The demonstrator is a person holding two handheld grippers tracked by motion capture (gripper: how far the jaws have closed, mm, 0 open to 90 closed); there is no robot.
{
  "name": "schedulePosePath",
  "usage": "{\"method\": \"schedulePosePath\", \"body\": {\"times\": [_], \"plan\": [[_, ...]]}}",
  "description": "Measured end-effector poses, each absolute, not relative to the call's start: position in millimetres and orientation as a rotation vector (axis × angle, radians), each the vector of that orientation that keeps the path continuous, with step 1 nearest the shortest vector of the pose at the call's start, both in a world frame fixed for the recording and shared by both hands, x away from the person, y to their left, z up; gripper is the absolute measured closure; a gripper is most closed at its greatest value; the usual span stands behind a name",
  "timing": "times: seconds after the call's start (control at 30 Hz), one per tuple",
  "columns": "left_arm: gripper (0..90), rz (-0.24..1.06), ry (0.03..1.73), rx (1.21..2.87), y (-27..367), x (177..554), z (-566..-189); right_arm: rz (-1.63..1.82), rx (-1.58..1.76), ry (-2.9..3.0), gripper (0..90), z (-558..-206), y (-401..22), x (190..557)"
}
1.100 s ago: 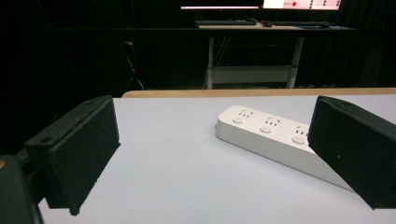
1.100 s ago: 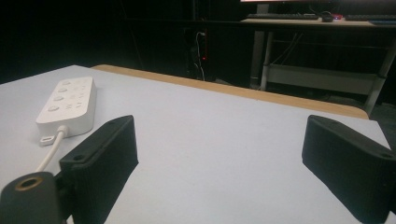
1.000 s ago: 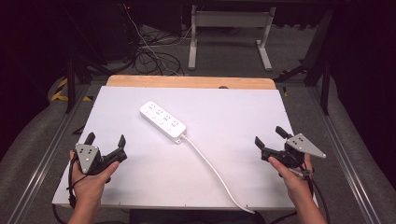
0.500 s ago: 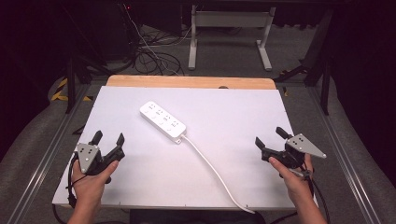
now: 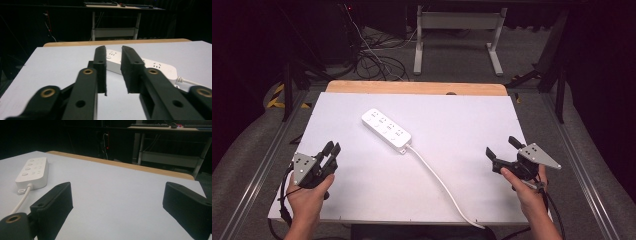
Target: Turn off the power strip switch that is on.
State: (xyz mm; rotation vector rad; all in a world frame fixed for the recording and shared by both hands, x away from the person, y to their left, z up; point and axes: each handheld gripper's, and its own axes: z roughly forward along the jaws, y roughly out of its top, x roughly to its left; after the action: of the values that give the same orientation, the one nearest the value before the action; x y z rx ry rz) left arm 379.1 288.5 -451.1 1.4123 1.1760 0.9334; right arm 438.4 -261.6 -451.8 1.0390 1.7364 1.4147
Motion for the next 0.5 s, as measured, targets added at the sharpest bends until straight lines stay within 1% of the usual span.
{"method": "schedulePosePath", "body": {"times": [0.03,0.07,0.1,0.13,0.17,0.33,0.5], "plan": [[83.7,0.934,1.175,1.413,288.9,378.7,-450.5,1.410,1.036,1.742,9.6,-452.1,-261.4,438.4],[83.7,0.927,1.176,1.414,289.4,378.2,-449.8,1.410,1.036,1.742,9.6,-452.1,-261.4,438.4],[89.3,0.912,1.184,1.417,289.7,377.4,-448.5,1.411,1.039,1.744,9.8,-452.2,-261.1,438.3],[89.9,0.906,1.185,1.417,289.7,377.1,-448.0,1.411,1.040,1.745,9.8,-452.2,-261.1,438.3],[90.0,0.868,1.183,1.424,289.2,376.5,-446.6,1.412,1.040,1.745,9.9,-452.2,-261.1,438.2],[90.0,0.874,1.157,1.465,283.4,381.9,-442.5,1.415,1.054,1.743,9.2,-452.9,-262.1,438.1],[90.0,0.824,1.167,1.457,279.0,390.9,-435.6,1.421,1.054,1.740,8.9,-452.1,-263.8,438.0]]}}
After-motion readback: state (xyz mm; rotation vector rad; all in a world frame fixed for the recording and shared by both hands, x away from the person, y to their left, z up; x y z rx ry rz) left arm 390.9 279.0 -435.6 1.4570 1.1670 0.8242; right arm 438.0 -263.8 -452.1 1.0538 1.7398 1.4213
